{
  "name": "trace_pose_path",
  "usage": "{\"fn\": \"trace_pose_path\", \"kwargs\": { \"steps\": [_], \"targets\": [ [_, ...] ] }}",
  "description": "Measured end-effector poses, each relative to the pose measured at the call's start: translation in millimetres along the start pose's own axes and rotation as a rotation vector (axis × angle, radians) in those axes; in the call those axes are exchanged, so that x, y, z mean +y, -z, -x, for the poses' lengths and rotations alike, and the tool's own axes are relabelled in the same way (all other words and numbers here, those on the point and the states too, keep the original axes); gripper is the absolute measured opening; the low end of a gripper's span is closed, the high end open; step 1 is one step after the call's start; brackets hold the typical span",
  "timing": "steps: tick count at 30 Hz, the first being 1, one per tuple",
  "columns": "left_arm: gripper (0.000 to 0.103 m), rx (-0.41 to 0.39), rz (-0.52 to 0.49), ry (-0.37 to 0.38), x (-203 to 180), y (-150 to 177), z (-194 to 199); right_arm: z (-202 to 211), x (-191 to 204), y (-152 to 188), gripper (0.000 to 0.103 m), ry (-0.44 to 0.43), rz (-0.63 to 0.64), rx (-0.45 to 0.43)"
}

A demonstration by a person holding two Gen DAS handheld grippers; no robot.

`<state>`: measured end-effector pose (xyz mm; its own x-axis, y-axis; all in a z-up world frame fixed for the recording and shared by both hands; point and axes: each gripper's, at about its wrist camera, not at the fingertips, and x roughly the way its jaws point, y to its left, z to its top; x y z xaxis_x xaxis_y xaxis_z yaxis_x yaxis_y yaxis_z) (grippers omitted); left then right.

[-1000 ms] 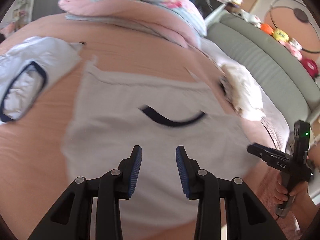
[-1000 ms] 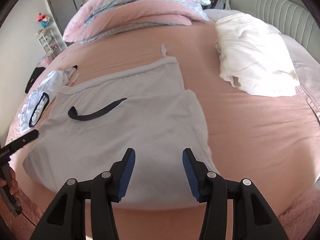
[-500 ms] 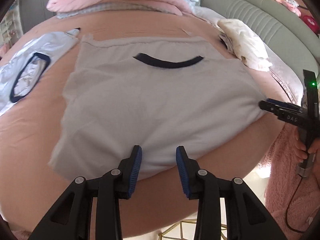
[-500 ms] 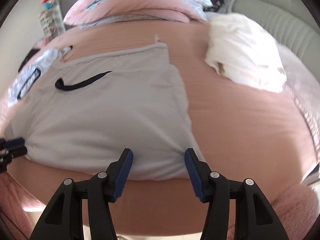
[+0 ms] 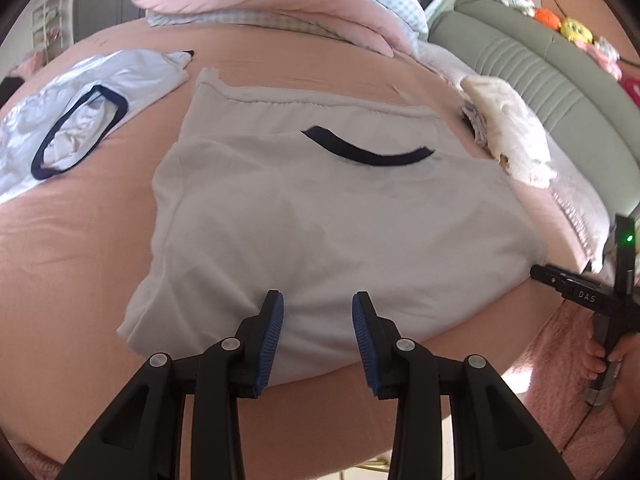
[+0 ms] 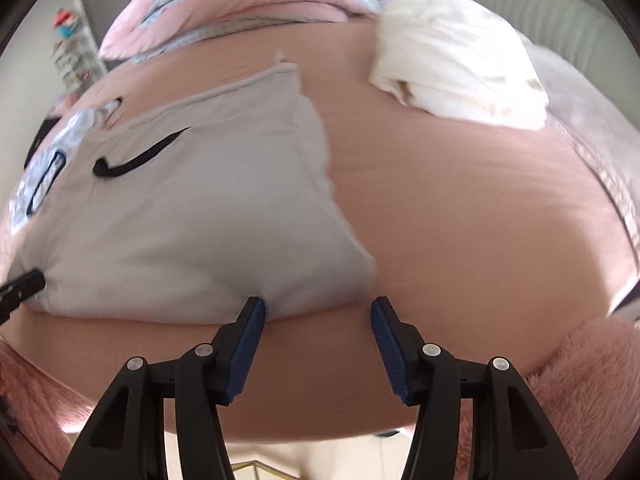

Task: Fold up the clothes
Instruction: 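Move both grippers to the grey shirt hem and grasp it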

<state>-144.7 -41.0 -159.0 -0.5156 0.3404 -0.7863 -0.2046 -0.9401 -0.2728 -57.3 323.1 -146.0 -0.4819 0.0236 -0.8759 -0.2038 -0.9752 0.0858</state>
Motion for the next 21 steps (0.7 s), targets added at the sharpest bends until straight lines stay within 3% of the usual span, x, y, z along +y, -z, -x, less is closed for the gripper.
{"fn": "trace_pose_path", "kwargs": {
  "steps": [3,5,10,14,18,21],
  "targets": [
    [0.034,-0.081,0.068,0.012,12,-3,16,13,-28,-3,0.055,0.034,-0.118,-0.053],
    [0.042,-0.106,0.11,0.03,17,-5,19,23,-34,-5,0.055,-0.004,-0.158,-0.114],
    [0.044,-0.067,0.077,0.027,3,-3,2,30,12,-3,0.055,-0.075,0.013,-0.196],
    [0.044,-0.029,0.091,0.115,-13,-3,-11,21,59,9,0.055,-0.152,0.143,-0.186],
    [0.044,-0.02,-0.01,0.012,-34,1,-18,5,84,14,0.055,-0.108,0.232,-0.149],
    [0.044,0.049,-0.047,-0.061,-31,2,-26,-5,80,11,0.055,-0.086,0.24,-0.111]
  ]
}}
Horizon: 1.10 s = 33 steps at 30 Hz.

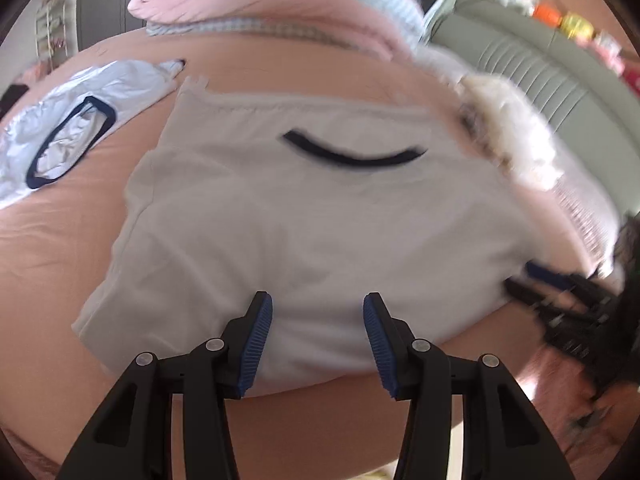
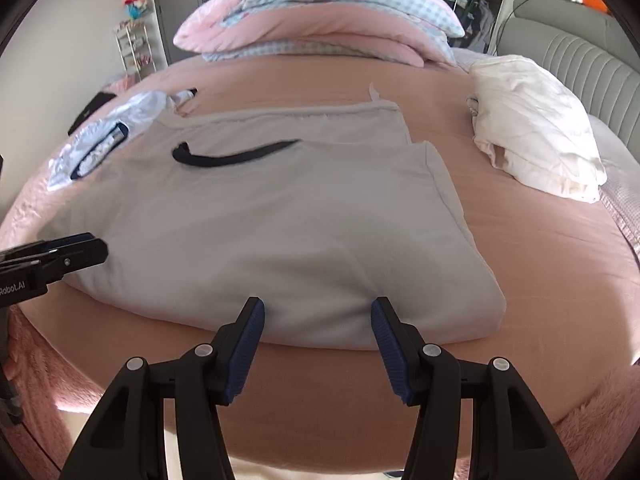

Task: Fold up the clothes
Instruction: 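Move both grippers to the grey shirt hem and grasp it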

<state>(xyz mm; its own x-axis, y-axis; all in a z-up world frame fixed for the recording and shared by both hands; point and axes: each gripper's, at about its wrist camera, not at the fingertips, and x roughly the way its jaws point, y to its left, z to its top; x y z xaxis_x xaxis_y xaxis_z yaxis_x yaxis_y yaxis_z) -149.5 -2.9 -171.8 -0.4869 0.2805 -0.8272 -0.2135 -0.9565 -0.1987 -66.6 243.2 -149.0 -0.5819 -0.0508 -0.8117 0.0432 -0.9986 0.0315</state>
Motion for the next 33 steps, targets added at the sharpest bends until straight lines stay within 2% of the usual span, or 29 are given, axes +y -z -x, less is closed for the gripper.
{"fn": "trace_pose_path", "kwargs": {
  "steps": [2,4,6,9,11,15,19,22,27,30,33],
  "targets": [
    [0.044,-0.008,0.031,0.027,9,0,9,3,-17,4,0.055,-0.046,-0.081,0.025],
    [0.044,-0.037,0.072,0.022,20,-2,22,6,-36,9,0.055,-0.091,-0.171,0.052],
    [0.044,-0.072,0.111,0.025,31,-6,34,11,-65,12,0.055,-0.111,-0.307,0.079],
    [0.045,-0.101,0.127,0.02,48,-23,40,27,-91,9,0.055,-0.13,-0.385,0.041],
    [0.045,-0.105,0.134,0.019,62,-40,37,34,-97,-3,0.055,-0.116,-0.352,0.019],
    [0.045,-0.09,0.141,0.001,83,-84,18,25,-95,-40,0.055,-0.072,-0.235,0.038],
    [0.045,-0.064,0.134,-0.031,103,-133,-13,-7,-95,-93,0.055,-0.045,-0.159,0.082],
    [0.045,-0.018,0.155,-0.027,121,-165,-45,-42,-98,-136,0.055,-0.019,-0.128,0.113],
    [0.045,0.073,0.144,-0.025,135,-189,-96,-111,-112,-194,0.055,0.018,-0.14,0.194],
    [0.045,0.065,0.1,-0.02,133,-198,-111,-149,-120,-218,0.055,0.048,-0.154,0.236],
    [0.045,0.031,0.09,0.003,131,-207,-118,-172,-121,-229,0.056,0.042,-0.155,0.249]
  ]
}}
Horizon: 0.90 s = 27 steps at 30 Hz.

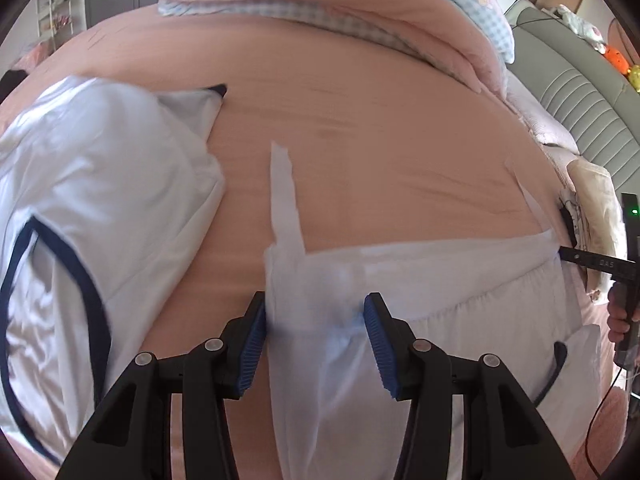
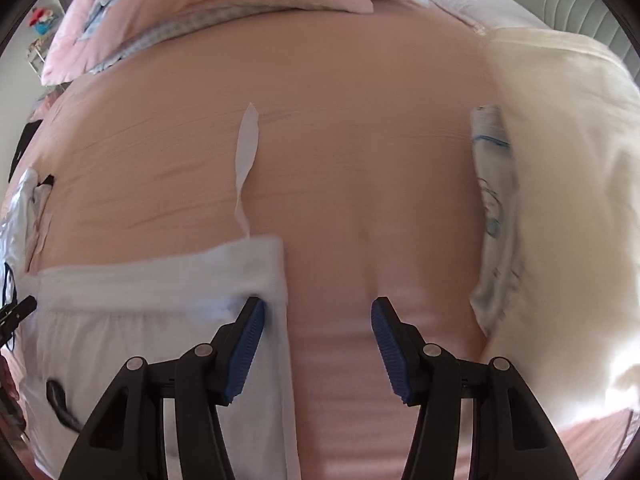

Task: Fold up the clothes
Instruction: 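Move both grippers to the grey shirt hem and grasp it, then lift the grey shirt hem with both grippers and fold it over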

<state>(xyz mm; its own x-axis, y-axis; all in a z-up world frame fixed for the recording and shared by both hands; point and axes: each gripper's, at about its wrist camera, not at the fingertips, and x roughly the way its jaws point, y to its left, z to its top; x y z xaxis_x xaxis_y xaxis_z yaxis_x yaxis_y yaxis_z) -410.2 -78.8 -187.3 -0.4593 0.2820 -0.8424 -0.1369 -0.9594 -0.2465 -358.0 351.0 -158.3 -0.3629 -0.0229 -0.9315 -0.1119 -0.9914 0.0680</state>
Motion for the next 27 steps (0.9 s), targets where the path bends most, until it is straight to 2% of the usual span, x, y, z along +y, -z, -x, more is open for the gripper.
{"fn": "trace_pose_path", "kwargs": {
  "steps": [1,2,7,10,11,15,16,17,18,19,22,27],
  "targets": [
    [0.045,0.0,0.007,0.018,0,-1,-3,-6,1,-5,0.057,-0.002,0.0,0.004],
    [0.045,0.0,0.01,0.029,-2,-2,-6,-11,2,-9,0.062,-0.005,0.005,0.004],
    [0.044,0.004,-0.007,0.042,-7,-3,-7,-11,21,-9,0.061,-0.049,0.116,0.012],
    [0.045,0.028,0.01,0.09,-1,-6,-4,-1,18,-4,0.062,-0.179,0.104,0.045],
    [0.045,0.036,0.009,0.101,1,-6,-3,1,18,-1,0.066,-0.192,0.109,0.047],
    [0.045,0.038,-0.023,0.1,1,-5,-4,0,29,8,0.068,-0.144,0.21,0.028],
    [0.037,0.027,-0.032,0.099,-1,-4,-4,-3,32,9,0.06,-0.135,0.222,0.024],
    [0.005,0.013,-0.036,0.105,-2,-3,-4,-6,34,10,0.038,-0.121,0.223,0.019],
    [0.006,0.002,-0.032,0.117,-2,-4,-3,-7,35,9,0.032,-0.131,0.215,0.004],
    [0.006,-0.009,-0.028,0.129,-2,-4,-3,-5,36,9,0.006,-0.148,0.209,-0.014],
    [0.006,-0.077,-0.05,0.128,-2,-1,21,16,40,13,0.007,-0.238,0.22,-0.085],
    [0.006,-0.205,-0.181,0.092,-15,12,89,73,38,37,0.007,-0.269,0.371,-0.201]
  ]
}}
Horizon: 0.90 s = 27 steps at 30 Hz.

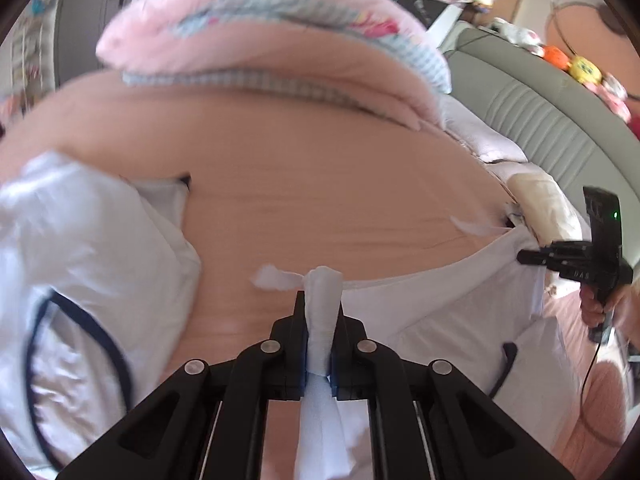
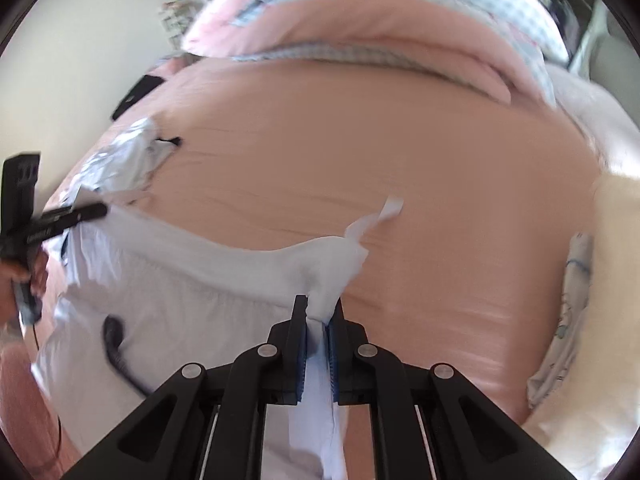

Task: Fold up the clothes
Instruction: 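Lift the grey shirt hem with both grippers and fold it over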

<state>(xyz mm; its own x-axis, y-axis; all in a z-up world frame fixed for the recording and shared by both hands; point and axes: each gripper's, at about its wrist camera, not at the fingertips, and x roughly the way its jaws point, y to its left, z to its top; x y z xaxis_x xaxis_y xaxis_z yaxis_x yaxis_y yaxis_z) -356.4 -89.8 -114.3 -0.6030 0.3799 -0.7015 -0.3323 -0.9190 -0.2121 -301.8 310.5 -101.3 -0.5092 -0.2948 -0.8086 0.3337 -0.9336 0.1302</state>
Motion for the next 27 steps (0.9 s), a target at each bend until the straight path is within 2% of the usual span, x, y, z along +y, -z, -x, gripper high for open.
{"fn": "trace_pose_path", "kwargs": {
  "steps": [5,9,11,13,16,17,19,21,24,26,27],
  "targets": [
    [0.006,-0.067,-0.128,0.011,-40,21,72,67,18,24,0.007,-0.035,0.072,-0.126],
    [0.006,-0.026,-0.249,0.025,-70,60,97,97,39,66,0.007,-0.047,0.078,-0.155],
    [0.007,0.049,-0.311,0.042,-81,87,97,99,48,96,0.007,-0.069,0.076,-0.107],
    [0.009,0.155,-0.341,0.063,-88,113,89,91,54,125,0.007,-0.065,0.081,-0.008],
    [0.01,0.34,-0.34,0.077,-90,140,70,81,61,160,0.012,-0.046,0.084,0.117],
    [0.01,0.369,-0.332,0.076,-90,145,69,80,61,165,0.017,-0.039,0.079,0.141],
    [0.01,0.349,-0.285,0.088,-85,142,80,86,55,160,0.026,-0.049,0.04,0.153],
    [0.011,0.307,-0.226,0.102,-78,135,95,100,49,154,0.03,-0.037,-0.003,0.146],
    [0.013,0.185,-0.105,0.143,-63,127,127,128,42,148,0.031,0.068,-0.038,0.077],
    [0.024,0.1,-0.012,0.168,-52,119,137,137,40,140,0.031,0.102,-0.088,0.02],
    [0.029,0.071,0.022,0.181,-49,115,137,133,44,133,0.033,0.083,-0.101,0.005]
  ]
}}
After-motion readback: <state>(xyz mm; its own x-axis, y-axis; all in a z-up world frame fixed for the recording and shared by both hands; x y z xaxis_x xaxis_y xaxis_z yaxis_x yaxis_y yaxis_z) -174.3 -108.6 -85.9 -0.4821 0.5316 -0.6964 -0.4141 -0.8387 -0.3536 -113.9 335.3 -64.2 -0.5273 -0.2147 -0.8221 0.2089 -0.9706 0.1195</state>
